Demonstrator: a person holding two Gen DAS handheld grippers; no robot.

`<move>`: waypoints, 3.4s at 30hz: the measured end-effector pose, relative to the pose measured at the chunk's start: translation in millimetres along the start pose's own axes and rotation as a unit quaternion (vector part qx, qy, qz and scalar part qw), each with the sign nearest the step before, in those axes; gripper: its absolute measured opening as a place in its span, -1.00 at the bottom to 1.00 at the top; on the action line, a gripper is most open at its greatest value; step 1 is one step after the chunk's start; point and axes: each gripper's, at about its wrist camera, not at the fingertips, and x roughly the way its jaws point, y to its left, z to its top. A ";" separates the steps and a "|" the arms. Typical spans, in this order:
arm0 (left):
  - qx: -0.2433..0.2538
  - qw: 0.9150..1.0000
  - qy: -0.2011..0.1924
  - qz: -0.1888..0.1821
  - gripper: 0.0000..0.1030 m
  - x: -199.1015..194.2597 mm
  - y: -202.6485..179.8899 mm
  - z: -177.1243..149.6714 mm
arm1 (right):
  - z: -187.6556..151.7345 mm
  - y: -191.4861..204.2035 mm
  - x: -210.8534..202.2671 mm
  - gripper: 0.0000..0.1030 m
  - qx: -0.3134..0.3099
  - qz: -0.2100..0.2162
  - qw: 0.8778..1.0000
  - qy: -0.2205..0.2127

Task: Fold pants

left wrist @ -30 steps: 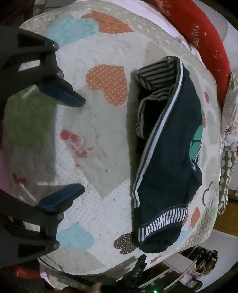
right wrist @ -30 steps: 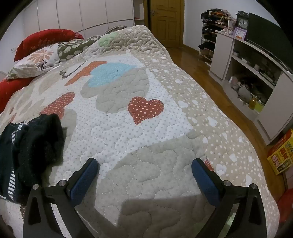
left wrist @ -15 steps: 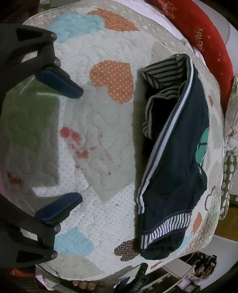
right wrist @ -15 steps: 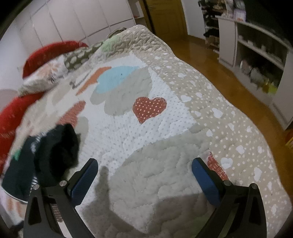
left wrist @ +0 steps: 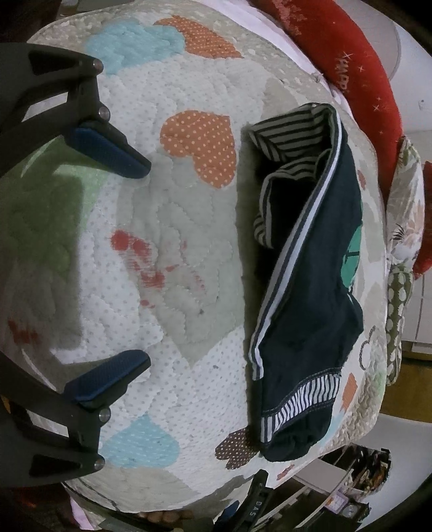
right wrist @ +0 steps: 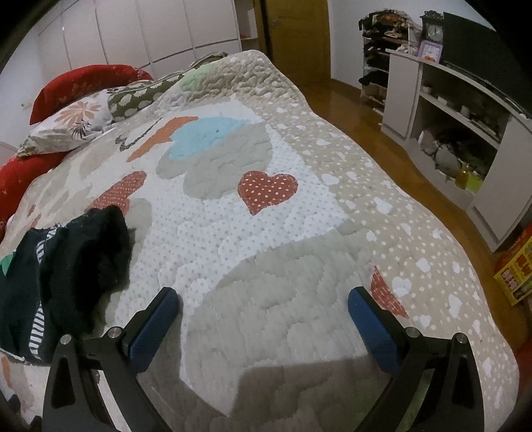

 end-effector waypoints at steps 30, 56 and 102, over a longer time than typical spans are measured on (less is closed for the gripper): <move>0.024 0.999 -0.039 -0.002 1.00 -11.1 0.6 -5.1 | -10.3 -9.2 -8.8 0.99 0.015 0.018 1.000 -0.019; 0.029 0.999 -0.041 -0.005 1.00 -10.0 7.0 -3.0 | -12.0 -10.9 -12.8 0.99 0.023 0.025 0.999 -0.025; -0.087 0.988 -0.041 -0.121 0.81 -80.5 80.8 5.9 | 21.8 100.2 -7.0 -0.41 0.055 0.254 0.961 0.096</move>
